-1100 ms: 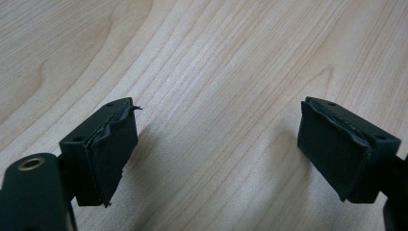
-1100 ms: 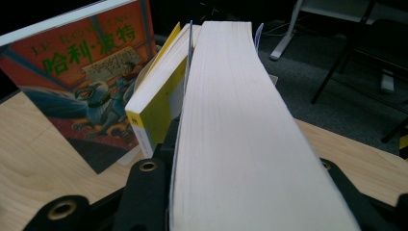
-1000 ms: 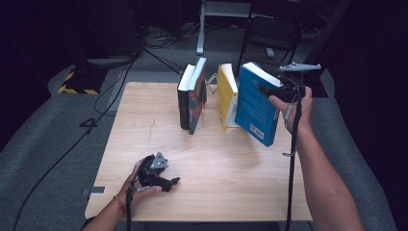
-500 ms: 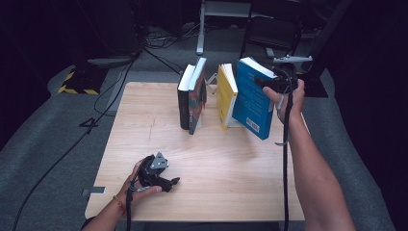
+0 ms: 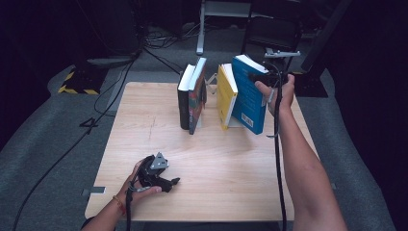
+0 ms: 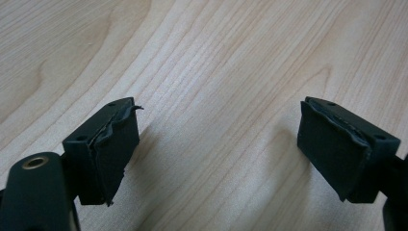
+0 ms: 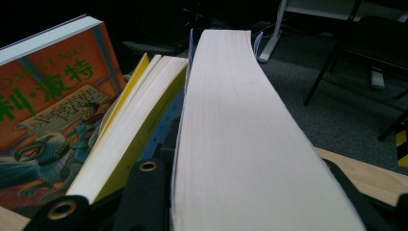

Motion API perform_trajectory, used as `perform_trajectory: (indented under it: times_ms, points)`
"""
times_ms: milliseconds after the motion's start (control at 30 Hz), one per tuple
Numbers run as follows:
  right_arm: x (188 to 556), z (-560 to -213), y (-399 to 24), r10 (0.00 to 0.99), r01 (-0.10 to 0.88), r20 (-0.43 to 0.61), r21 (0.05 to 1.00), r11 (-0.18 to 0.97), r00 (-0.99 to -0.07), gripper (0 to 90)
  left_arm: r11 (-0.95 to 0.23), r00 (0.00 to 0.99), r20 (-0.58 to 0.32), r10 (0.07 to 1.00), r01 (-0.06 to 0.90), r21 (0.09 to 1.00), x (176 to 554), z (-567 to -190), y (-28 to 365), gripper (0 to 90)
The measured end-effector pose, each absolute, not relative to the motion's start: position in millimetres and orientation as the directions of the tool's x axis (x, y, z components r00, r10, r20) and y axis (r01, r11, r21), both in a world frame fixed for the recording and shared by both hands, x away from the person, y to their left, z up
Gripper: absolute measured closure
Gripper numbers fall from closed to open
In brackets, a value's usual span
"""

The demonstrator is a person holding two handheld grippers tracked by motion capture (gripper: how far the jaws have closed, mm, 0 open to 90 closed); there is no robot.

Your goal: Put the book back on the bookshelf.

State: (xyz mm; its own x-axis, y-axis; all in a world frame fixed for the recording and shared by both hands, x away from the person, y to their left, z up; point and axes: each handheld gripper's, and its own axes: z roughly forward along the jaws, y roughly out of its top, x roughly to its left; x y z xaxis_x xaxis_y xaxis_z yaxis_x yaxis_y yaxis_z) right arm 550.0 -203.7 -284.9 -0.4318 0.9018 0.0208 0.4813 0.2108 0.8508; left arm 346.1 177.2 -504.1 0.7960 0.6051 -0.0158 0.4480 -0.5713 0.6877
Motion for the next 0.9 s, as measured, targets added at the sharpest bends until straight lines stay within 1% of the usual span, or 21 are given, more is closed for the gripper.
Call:
perform_trajectory:
  times_ms: [133, 400, 500, 633, 767, 900]
  points:
    - [557.8, -288.6, -201.7, 0.905, 0.486, 0.041, 0.853, 0.189, -0.423, 61.1, -0.573, 0.800, -0.015, 0.600, 0.444, 0.689, 346.0, -504.2, 177.0, 14.6]
    - [570.8, -294.8, -191.1, 0.922, 0.467, 0.023, 0.867, 0.174, -0.387, 61.2, -0.583, 0.813, -0.017, 0.582, 0.432, 0.688, 345.3, -504.2, 176.5, 14.6]
    - [573.0, -297.1, -191.5, 0.924, 0.458, 0.036, 0.875, 0.154, -0.381, 61.1, -0.583, 0.814, -0.018, 0.581, 0.431, 0.689, 345.2, -504.3, 176.4, 14.5]
    - [572.9, -298.9, -192.1, 0.924, 0.446, 0.042, 0.884, 0.143, -0.381, 61.1, -0.584, 0.815, -0.018, 0.579, 0.430, 0.689, 345.2, -504.3, 176.3, 14.5]
    - [567.0, -305.6, -192.0, 0.923, 0.433, 0.022, 0.887, 0.159, -0.385, 60.9, -0.584, 0.816, -0.017, 0.578, 0.429, 0.689, 344.9, -504.3, 176.2, 14.5]
    - [559.6, -309.9, -194.7, 0.921, 0.424, 0.031, 0.893, 0.149, -0.387, 60.8, -0.584, 0.816, -0.018, 0.577, 0.429, 0.689, 345.1, -504.3, 176.1, 14.4]
